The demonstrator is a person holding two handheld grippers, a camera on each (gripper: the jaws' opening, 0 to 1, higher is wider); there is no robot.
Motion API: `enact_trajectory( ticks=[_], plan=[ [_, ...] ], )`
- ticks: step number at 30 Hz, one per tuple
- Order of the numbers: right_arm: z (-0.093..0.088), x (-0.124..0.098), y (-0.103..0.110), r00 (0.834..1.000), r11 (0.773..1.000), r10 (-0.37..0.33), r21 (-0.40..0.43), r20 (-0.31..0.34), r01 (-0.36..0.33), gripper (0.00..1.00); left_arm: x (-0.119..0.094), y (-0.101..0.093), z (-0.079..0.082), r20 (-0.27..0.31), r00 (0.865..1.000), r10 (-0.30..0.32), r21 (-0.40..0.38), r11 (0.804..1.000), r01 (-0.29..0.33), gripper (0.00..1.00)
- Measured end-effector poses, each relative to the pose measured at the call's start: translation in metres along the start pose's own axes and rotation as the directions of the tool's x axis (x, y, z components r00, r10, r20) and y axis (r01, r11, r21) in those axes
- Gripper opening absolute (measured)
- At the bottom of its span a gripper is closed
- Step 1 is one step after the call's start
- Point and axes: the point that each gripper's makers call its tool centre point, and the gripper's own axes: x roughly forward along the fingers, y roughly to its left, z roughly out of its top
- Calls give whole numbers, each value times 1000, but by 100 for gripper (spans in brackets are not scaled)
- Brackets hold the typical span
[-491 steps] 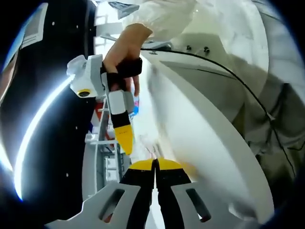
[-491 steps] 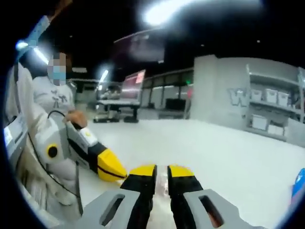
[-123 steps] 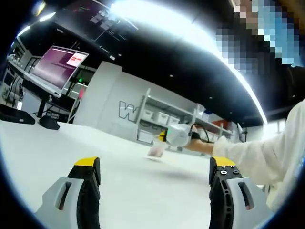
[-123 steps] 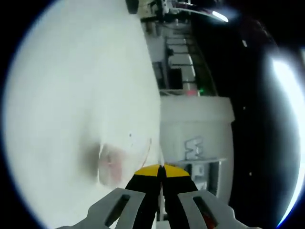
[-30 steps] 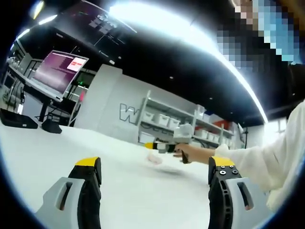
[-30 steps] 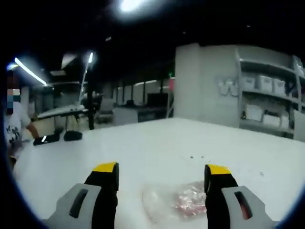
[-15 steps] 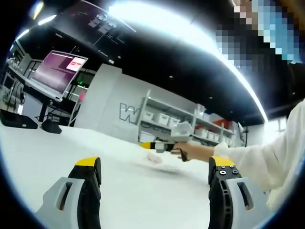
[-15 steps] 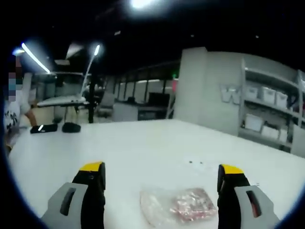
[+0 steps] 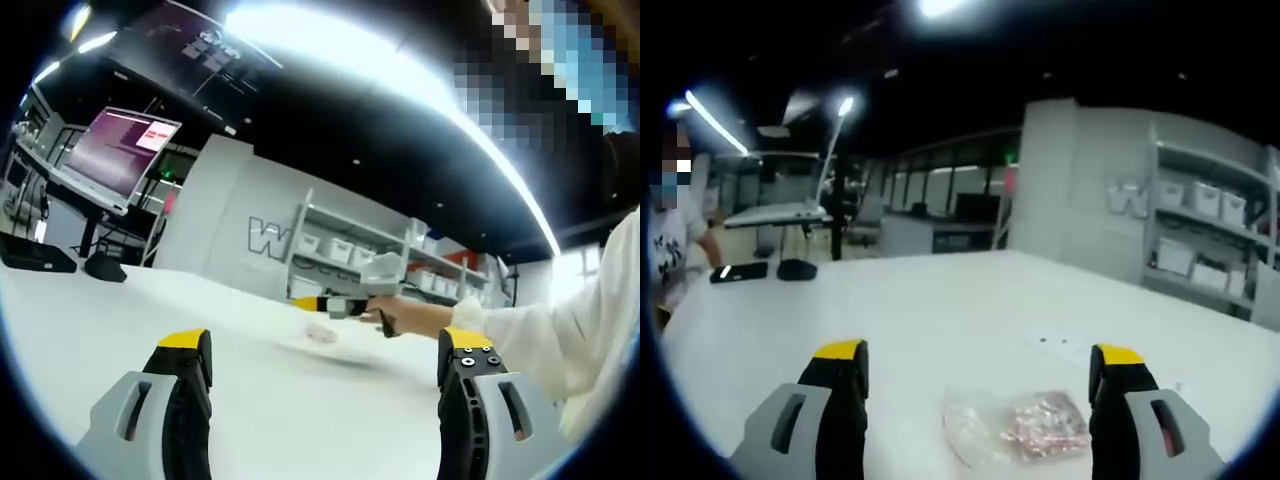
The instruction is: Open the resealable bag by pulling the two sides of the seal apart until the entire bag opening is separated and visibly accessible.
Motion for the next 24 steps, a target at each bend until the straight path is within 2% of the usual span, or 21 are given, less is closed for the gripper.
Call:
enact_trajectory(
  ticks=[9,15,20,24],
  plan=[
    [0,-11,3,1000,1000,2,-18,-10,-2,92,-1,-2,2,1,1000,-4,3,1000,4,92],
    [0,-25,-1,999,995,-47,-93,-5,46,90,-2,-3,3,2,1000,-5,3,1000,5,92],
    [1,-33,-2,999,993,-53,-101,7,53,90,-3,-5,3,2,1000,-9,5,1000,9,92],
    [1,-39,-4,997,985,-70,-155,20,73,92,-3,-6,4,4,1000,-8,4,1000,8,92]
  ],
)
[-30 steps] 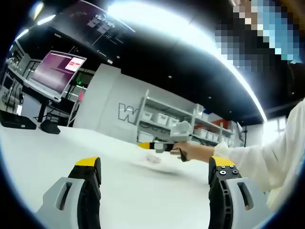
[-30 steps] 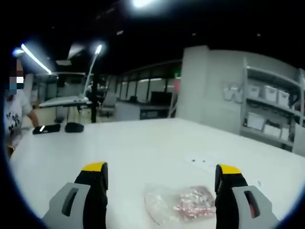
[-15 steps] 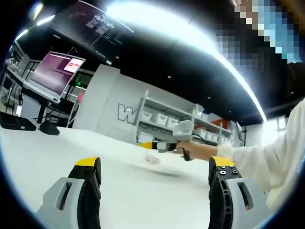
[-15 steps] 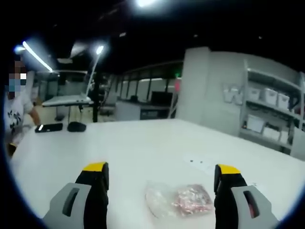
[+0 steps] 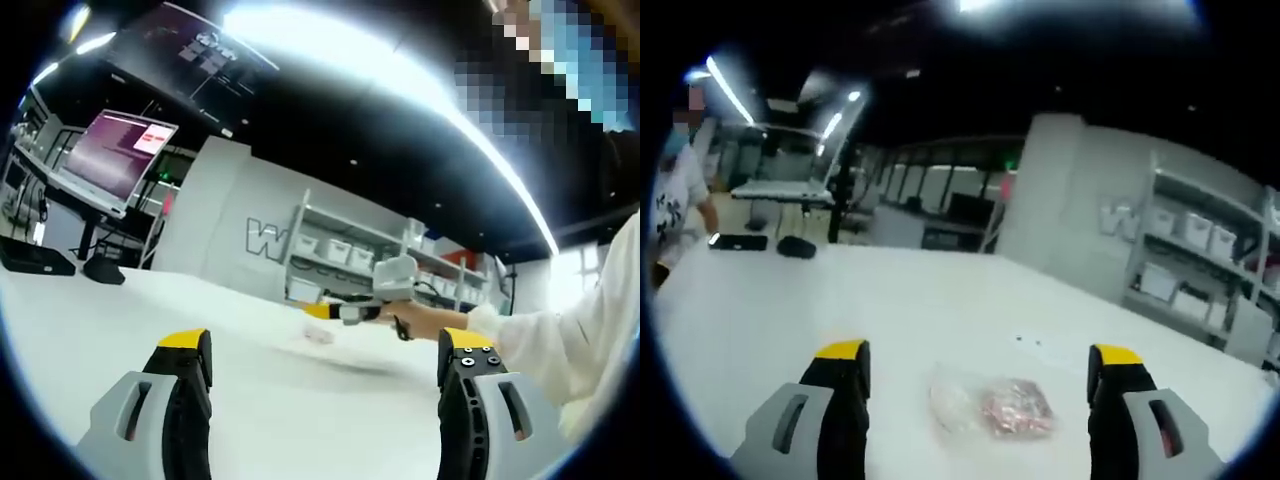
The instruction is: Open the resealable bag by pulling the two sides of the seal apart until the entire bag opening is separated and visibly accessible.
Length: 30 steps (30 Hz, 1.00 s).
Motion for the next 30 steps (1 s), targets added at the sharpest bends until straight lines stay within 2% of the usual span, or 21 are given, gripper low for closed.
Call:
enact_trajectory(
  ticks=[13,19,30],
  plan=[
    [0,-20,6,1000,1000,18,-14,12,-18,92,-1,-4,1,0,1000,-5,5,1000,5,92],
    [2,-36,5,999,1000,20,4,31,-20,91,-1,-6,-1,-3,1000,-8,5,1000,8,92],
    [-4,-54,9,999,1000,23,1,27,-23,91,-3,-8,-1,-5,1000,-12,4,1000,12,92]
  ],
)
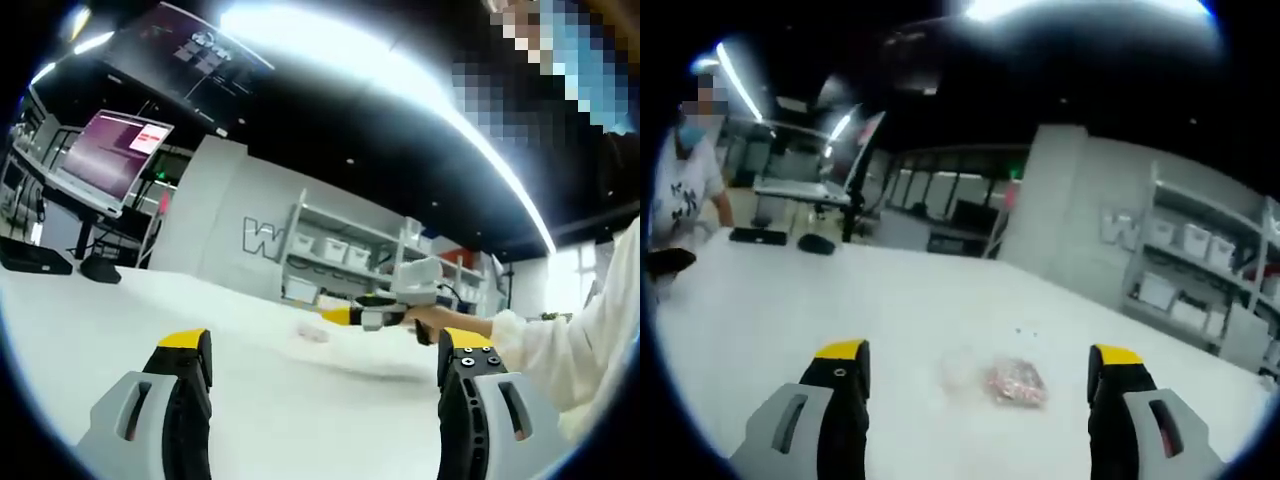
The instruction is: Open the resealable bag by pulling the two sides of the seal apart until the entire bag opening is separated and visibly accessible.
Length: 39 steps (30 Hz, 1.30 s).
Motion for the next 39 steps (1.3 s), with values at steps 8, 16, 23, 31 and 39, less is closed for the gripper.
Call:
enact_trajectory(
  ticks=[8,16,23,31,39],
  plan=[
    [-2,-13,1,1000,1000,2,13,11,-2,90,-1,0,1,0,1000,1,-1,1000,-1,92],
    [-3,-30,4,1000,1000,10,-25,21,-10,90,1,-1,1,-2,1000,-4,4,1000,4,92],
    [-3,-43,8,1000,991,13,-130,20,-10,90,3,-1,1,-2,1000,-4,8,1000,4,92],
    [-3,-53,27,998,982,58,-180,11,-56,90,4,-3,0,-8,1000,-11,7,1000,11,92],
    [-1,-66,33,999,963,52,-266,18,-45,90,3,-1,0,-8,1000,-6,8,1000,6,92]
  ],
)
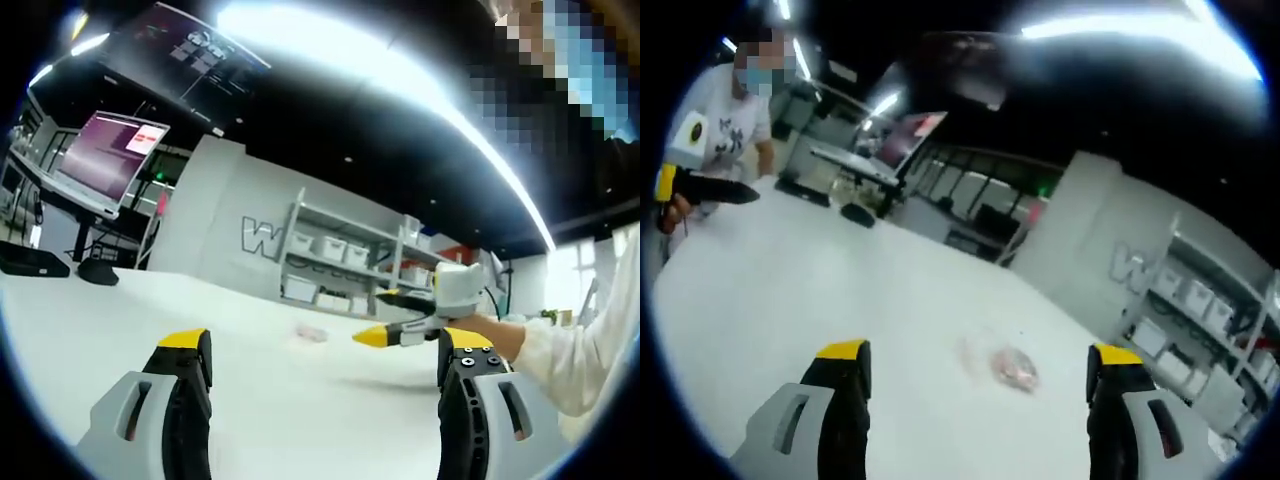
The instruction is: Open the resealable bag by pulling the two sides of the seal apart until the entire bag opening is separated and visibly accessible.
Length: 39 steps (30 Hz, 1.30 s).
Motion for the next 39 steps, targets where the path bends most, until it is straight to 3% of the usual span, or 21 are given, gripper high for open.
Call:
enact_trajectory(
  ticks=[5,15,29,39],
  plan=[
    [-1,-11,4,1000,996,-11,-90,-13,10,90,0,-1,-1,-2,1000,-2,1,1000,2,92],
    [5,-25,10,1000,996,-7,-93,13,8,91,1,-3,-2,-7,1000,-4,7,1000,4,92],
    [-2,-47,5,999,997,-30,73,33,28,91,1,-3,-5,-13,1000,-4,5,1000,4,92],
    [-5,-55,5,998,990,-50,132,37,45,90,1,-2,-7,-17,1000,-2,3,1000,2,92]
  ],
)
